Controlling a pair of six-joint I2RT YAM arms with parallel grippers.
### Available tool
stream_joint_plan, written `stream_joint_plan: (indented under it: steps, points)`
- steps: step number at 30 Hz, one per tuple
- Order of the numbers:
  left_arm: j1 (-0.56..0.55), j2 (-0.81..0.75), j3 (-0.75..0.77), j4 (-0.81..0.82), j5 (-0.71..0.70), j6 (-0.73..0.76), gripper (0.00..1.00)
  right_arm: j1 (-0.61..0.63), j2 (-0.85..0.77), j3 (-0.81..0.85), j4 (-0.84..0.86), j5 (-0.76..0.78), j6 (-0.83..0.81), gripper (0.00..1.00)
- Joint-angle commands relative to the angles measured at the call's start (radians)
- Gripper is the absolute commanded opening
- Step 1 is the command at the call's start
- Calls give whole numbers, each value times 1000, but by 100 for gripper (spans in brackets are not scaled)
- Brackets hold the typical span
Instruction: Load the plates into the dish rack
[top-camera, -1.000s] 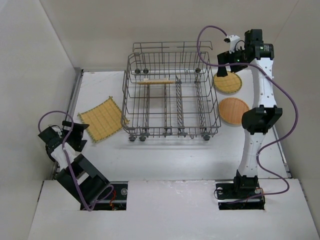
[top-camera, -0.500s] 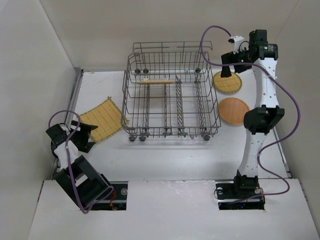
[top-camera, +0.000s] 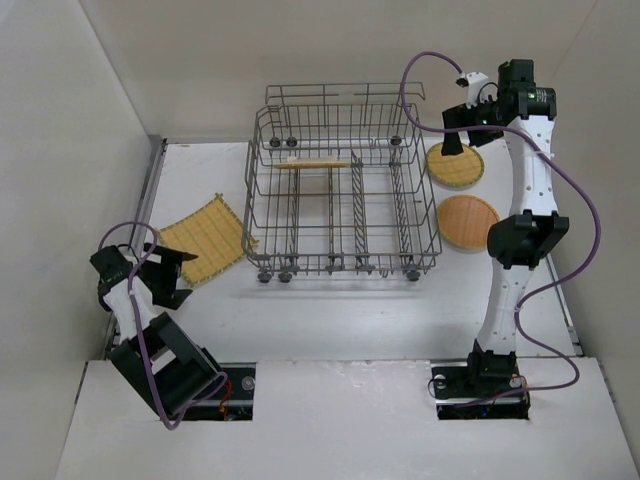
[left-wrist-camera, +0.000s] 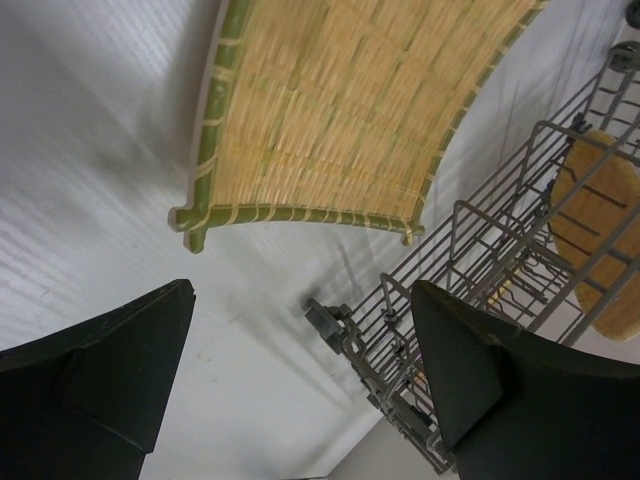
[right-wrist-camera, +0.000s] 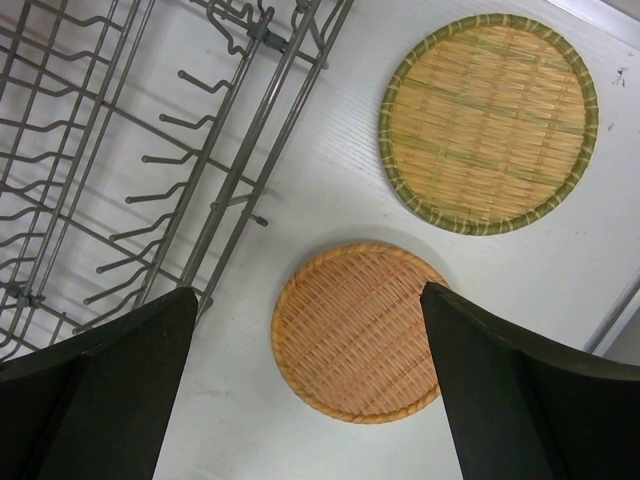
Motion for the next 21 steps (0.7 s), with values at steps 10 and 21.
stream_joint_plan:
  steps: [10,21]
  points:
    - [19,70,38,-84,-93,41,91,29,-9,44,-215,0,-8,100]
    - [5,325,53,195,43,48,81,50,-26,44,-220,22,-2,100]
